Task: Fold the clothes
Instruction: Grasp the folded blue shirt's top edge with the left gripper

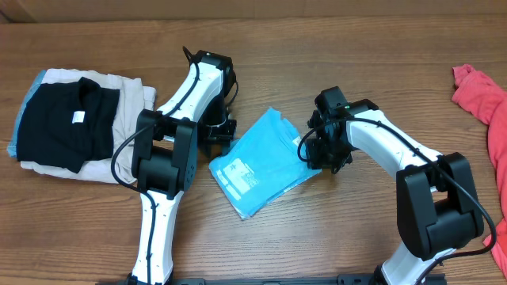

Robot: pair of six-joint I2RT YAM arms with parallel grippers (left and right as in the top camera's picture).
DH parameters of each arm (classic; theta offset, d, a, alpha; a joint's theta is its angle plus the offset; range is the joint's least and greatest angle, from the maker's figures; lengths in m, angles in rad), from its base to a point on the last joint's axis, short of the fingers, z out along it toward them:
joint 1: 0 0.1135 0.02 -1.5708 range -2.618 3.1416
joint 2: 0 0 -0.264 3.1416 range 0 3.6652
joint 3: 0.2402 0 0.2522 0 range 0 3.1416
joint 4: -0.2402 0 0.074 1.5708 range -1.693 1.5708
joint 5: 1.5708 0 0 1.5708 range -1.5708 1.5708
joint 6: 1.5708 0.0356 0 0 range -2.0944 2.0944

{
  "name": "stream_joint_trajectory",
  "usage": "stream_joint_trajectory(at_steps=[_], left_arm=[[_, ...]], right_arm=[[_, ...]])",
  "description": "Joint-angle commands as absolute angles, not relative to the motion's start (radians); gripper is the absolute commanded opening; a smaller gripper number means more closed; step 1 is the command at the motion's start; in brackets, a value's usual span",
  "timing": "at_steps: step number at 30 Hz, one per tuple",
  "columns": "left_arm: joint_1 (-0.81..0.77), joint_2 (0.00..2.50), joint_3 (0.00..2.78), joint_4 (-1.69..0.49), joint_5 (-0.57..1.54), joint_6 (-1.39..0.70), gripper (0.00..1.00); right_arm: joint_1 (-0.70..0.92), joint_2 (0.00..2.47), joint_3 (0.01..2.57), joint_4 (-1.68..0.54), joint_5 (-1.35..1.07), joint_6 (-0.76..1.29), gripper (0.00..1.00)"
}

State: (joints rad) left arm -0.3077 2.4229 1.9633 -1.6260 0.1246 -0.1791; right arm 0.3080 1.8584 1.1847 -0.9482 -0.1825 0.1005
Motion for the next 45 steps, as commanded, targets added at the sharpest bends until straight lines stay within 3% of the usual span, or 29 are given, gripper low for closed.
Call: stream_joint_trajectory(at_steps=[1, 6, 11, 14, 16, 19, 24, 45], left_arm=[[-0.332, 2.433, 1.964, -1.689, 0.150, -0.144, 0.32], [-0.347, 2.424, 1.965, -1.671, 0.128, -0.138, 0.28], [-0.321, 2.400, 2.017, -1.623, 0.050, -0.212, 0.36], [-0.298, 2.394, 2.088, -1.553, 0.017, -0.248, 0.53], [-0.287, 2.394, 2.128, -1.502, 0.026, -0.248, 0.75], [-0.281, 2.394, 2.156, -1.414, 0.089, -0.231, 0.86], [-0.293, 2.400, 2.152, -1.285, 0.407, 0.001, 0.87], [-0.380, 2.436, 2.094, -1.222, 0.506, 0.136, 0.91]], right_arm=[[0.298, 1.865, 1.182, -0.901, -0.093, 0.073, 0.34], [0.292, 1.865, 1.182, -0.889, -0.068, 0.074, 0.37], [0.292, 1.865, 1.182, -0.890, -0.060, 0.073, 0.40], [0.292, 1.865, 1.182, -0.890, -0.060, 0.074, 0.40], [0.292, 1.865, 1.182, -0.891, -0.060, 0.074, 0.40], [0.292, 1.865, 1.182, -0.893, -0.061, 0.074, 0.40], [0.292, 1.865, 1.182, -0.893, -0.061, 0.074, 0.40], [0.292, 1.865, 1.182, -0.904, -0.060, 0.074, 0.40]])
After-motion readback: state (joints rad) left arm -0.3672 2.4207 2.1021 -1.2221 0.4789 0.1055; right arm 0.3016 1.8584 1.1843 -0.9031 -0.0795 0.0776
